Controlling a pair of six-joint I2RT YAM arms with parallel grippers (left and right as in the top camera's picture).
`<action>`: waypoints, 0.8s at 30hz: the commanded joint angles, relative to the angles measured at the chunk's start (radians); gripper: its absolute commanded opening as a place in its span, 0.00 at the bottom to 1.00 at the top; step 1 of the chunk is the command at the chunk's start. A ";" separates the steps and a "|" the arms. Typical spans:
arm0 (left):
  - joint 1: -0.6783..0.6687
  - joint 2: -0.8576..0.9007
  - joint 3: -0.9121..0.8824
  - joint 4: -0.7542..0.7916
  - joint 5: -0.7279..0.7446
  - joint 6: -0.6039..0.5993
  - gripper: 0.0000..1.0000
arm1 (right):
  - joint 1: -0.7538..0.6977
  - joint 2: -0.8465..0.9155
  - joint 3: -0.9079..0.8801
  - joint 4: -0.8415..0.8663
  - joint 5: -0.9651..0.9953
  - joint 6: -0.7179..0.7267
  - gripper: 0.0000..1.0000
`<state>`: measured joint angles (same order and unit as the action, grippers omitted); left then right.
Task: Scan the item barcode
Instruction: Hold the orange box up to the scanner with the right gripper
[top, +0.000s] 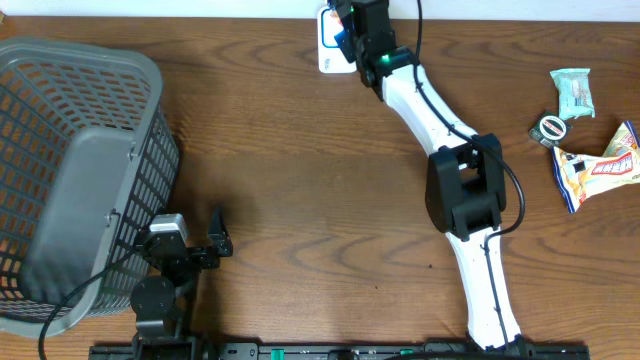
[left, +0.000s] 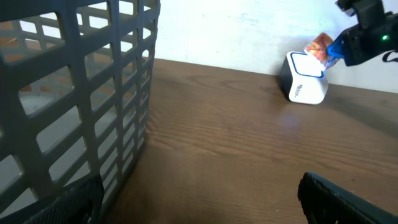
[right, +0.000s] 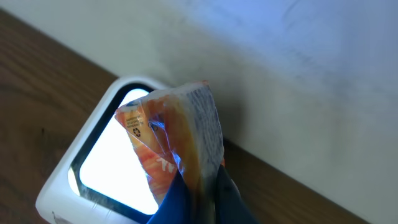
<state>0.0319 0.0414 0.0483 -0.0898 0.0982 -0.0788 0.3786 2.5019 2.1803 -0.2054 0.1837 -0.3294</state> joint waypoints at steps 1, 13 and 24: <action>0.002 -0.003 -0.021 -0.022 0.005 -0.008 0.98 | 0.014 -0.001 0.040 0.011 0.028 -0.016 0.01; 0.002 -0.003 -0.021 -0.022 0.005 -0.008 0.98 | -0.047 -0.130 0.045 -0.367 0.499 0.113 0.01; 0.002 -0.003 -0.021 -0.022 0.005 -0.008 0.98 | -0.350 -0.134 -0.040 -0.603 0.480 0.426 0.01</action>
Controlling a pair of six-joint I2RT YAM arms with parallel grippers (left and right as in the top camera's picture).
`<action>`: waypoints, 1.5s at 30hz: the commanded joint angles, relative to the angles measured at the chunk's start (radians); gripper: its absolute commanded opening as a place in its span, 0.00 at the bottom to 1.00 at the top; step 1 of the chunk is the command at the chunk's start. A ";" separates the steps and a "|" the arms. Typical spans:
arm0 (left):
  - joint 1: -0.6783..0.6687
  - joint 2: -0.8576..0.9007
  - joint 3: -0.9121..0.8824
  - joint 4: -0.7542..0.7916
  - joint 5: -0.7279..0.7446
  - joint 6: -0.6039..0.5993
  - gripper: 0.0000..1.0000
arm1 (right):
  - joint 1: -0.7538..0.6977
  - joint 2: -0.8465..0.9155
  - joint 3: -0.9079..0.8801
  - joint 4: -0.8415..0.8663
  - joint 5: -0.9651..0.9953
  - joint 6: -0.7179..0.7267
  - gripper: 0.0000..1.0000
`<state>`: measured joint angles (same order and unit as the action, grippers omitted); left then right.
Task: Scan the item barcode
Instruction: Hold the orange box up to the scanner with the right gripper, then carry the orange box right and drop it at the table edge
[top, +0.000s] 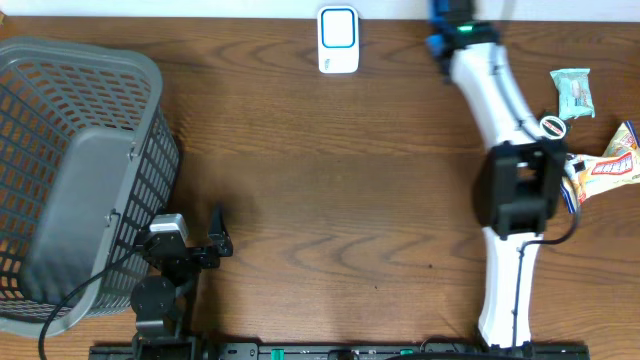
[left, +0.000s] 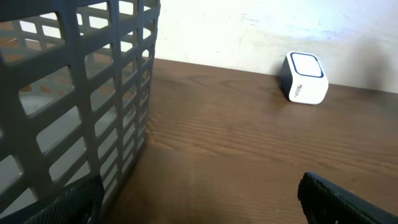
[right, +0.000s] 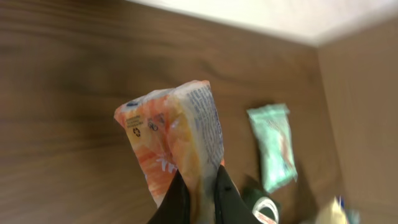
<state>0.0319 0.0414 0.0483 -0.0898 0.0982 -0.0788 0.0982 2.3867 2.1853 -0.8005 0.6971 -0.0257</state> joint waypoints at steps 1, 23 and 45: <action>0.002 -0.003 -0.021 -0.022 0.005 -0.008 0.98 | -0.092 -0.018 -0.056 -0.007 -0.071 0.124 0.01; 0.002 -0.003 -0.021 -0.022 0.005 -0.008 0.98 | -0.169 -0.389 -0.097 -0.166 -0.230 0.336 0.99; 0.002 -0.003 -0.021 -0.022 0.005 -0.008 0.98 | -0.105 -1.262 -0.098 -0.610 -0.352 0.336 0.99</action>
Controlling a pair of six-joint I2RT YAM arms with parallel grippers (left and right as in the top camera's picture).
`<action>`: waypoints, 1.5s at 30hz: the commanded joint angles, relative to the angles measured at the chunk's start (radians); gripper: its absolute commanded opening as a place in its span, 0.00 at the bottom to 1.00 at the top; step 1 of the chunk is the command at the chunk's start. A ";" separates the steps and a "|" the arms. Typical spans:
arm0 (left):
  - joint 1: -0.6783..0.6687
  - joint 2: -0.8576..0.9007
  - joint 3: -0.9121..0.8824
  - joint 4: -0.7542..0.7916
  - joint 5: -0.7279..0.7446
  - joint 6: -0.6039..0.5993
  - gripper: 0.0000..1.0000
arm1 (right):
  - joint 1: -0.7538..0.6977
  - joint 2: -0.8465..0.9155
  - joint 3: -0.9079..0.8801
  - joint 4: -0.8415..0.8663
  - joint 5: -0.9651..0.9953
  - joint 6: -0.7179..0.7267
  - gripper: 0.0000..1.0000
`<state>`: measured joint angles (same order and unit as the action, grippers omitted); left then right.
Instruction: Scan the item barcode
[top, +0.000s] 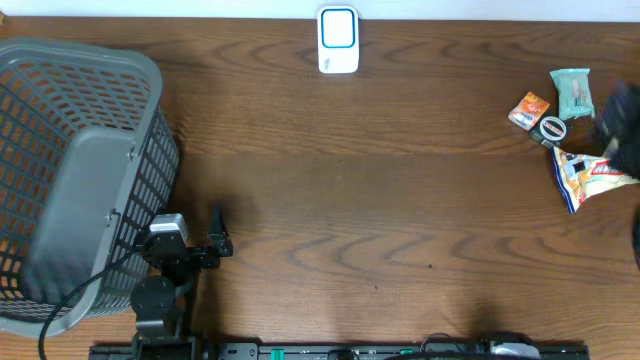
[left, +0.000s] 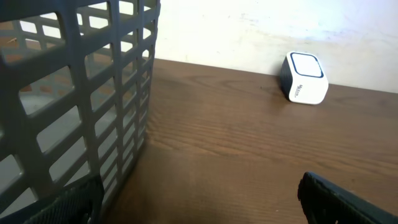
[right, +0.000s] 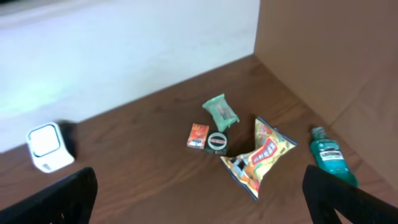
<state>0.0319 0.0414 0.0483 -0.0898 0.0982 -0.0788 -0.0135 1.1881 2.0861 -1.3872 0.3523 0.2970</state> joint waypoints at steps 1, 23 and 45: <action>0.002 -0.003 -0.021 -0.022 0.005 -0.008 0.98 | 0.007 -0.100 0.002 -0.039 -0.007 0.013 0.99; 0.002 -0.003 -0.021 -0.022 0.005 -0.008 0.98 | 0.020 -0.589 -0.110 -0.311 -0.014 -0.047 0.99; 0.002 -0.003 -0.021 -0.022 0.005 -0.008 0.98 | -0.004 -1.041 -1.104 0.464 -0.003 -0.043 0.99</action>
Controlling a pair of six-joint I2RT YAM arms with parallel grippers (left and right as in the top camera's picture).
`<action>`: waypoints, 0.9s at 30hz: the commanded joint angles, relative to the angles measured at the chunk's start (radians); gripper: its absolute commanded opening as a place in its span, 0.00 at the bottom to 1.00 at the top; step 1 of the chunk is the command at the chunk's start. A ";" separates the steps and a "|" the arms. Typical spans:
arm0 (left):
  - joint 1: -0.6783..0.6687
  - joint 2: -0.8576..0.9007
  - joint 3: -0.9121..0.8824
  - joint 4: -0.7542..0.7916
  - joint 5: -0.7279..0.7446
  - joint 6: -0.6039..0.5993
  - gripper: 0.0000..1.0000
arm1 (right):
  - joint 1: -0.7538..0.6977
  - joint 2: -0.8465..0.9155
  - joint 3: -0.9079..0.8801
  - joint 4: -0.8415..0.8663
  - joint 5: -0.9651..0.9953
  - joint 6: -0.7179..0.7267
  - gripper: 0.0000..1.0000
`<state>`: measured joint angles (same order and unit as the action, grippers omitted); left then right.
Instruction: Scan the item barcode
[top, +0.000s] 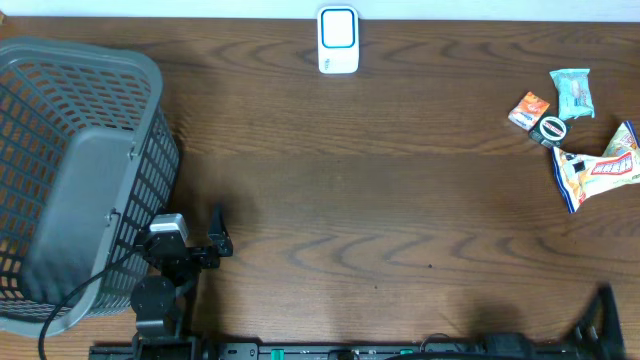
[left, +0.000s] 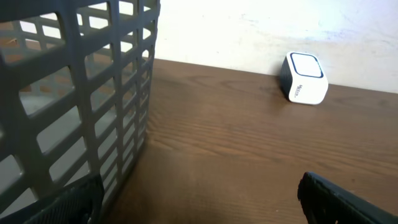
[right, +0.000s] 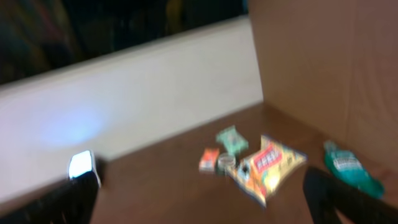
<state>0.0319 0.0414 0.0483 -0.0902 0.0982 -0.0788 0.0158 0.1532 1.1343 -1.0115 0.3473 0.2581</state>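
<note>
The small orange packet (top: 529, 108) lies on the table at the far right, beside a round tin (top: 552, 128); the right wrist view shows the same orange packet (right: 208, 160), blurred. The white scanner (top: 338, 40) stands at the back edge, and this scanner (left: 305, 86) also shows far off in the left wrist view. My right gripper (right: 202, 205) is open and empty, drawn back to the front right corner (top: 600, 320). My left gripper (left: 199, 199) is open and empty, low beside the basket.
A grey slatted basket (top: 70, 180) fills the left side, close to the left arm. A green packet (top: 574, 92) and a yellow chips bag (top: 598, 165) lie by the orange packet. A green bottle (right: 348, 165) sits further right.
My right arm has moved from the right edge near the snack items to the front right corner. Its view is lower and blurred. The orange packet and the left arm have not moved.
My right gripper first held the orange packet against the scanner's window. Then it held the packet at the back right of the table. Later the packet lay beside the tin and the gripper was open above it. Now the arm is back at the front right.
</note>
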 joint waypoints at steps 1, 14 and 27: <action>0.002 -0.003 -0.021 -0.022 0.005 -0.008 0.98 | -0.041 -0.006 -0.204 0.143 0.000 -0.004 0.99; 0.002 -0.003 -0.021 -0.022 0.005 -0.008 0.98 | -0.066 -0.139 -0.814 0.789 -0.152 0.004 0.99; 0.002 -0.003 -0.021 -0.022 0.005 -0.008 0.98 | -0.060 -0.148 -1.042 0.918 -0.159 0.035 0.99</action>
<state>0.0319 0.0414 0.0483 -0.0898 0.0982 -0.0788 -0.0444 0.0139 0.1207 -0.1089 0.1967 0.2665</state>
